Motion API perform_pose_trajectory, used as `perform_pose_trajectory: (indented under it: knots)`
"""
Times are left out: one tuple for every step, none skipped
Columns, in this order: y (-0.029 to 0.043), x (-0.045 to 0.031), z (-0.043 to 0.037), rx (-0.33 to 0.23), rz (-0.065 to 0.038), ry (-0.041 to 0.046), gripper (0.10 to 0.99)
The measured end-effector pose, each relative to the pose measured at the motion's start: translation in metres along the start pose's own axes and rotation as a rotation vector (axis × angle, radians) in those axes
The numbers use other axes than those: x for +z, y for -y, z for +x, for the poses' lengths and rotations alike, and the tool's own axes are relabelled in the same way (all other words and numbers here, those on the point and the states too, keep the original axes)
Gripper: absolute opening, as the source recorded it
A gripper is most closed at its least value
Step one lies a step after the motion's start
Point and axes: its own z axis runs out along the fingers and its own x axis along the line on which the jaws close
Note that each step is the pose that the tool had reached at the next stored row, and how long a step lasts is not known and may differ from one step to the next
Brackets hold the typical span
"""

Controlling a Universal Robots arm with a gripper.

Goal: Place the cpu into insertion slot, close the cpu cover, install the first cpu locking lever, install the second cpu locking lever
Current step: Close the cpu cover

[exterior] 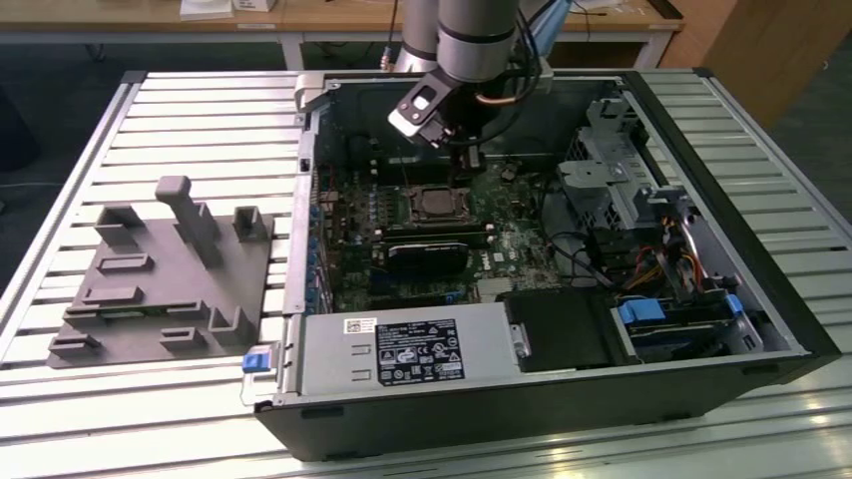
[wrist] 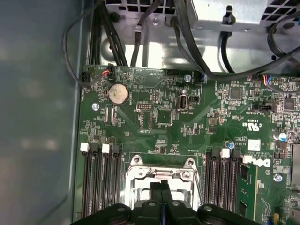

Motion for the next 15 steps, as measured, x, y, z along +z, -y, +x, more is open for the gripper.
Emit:
perform_pose_trajectory:
  knots:
    - [0.0007,0.0000,-0.0002,0.000,0.000,-0.0001,0.106]
    - [0.0014,0.0000,-0.0002,0.000,0.000,-0.0001,0.106]
    - [0.0023,0.0000,-0.0002,0.000,0.000,-0.0001,0.106]
    - [0.0033,0.0000,-0.0002,0.000,0.000,-0.0001,0.106]
    - [0.0042,-0.0001,-0.0002,0.000,0.000,0.0000,0.106]
    - [0.0051,-0.0001,-0.0002,0.000,0.000,0.0000,0.106]
    - [0.0059,-0.0001,-0.0002,0.000,0.000,0.0000,0.106]
    - [0.0064,-0.0001,-0.0002,0.000,0.000,0.0000,0.106]
    - [0.0069,-0.0001,-0.0001,0.000,0.000,-0.0001,0.106]
    - [0.0074,-0.0001,-0.0001,0.000,0.000,0.0000,0.106]
    - [0.0080,-0.0001,-0.0001,0.000,0.000,0.0000,0.106]
    - [0.0084,-0.0001,-0.0001,0.000,0.000,0.0000,0.106]
    - [0.0088,-0.0001,-0.0001,0.000,0.000,0.0000,0.106]
    - [0.0091,-0.0001,-0.0001,0.000,0.000,0.0000,0.106]
    - [0.0096,-0.0001,-0.0001,0.000,0.000,0.0000,0.106]
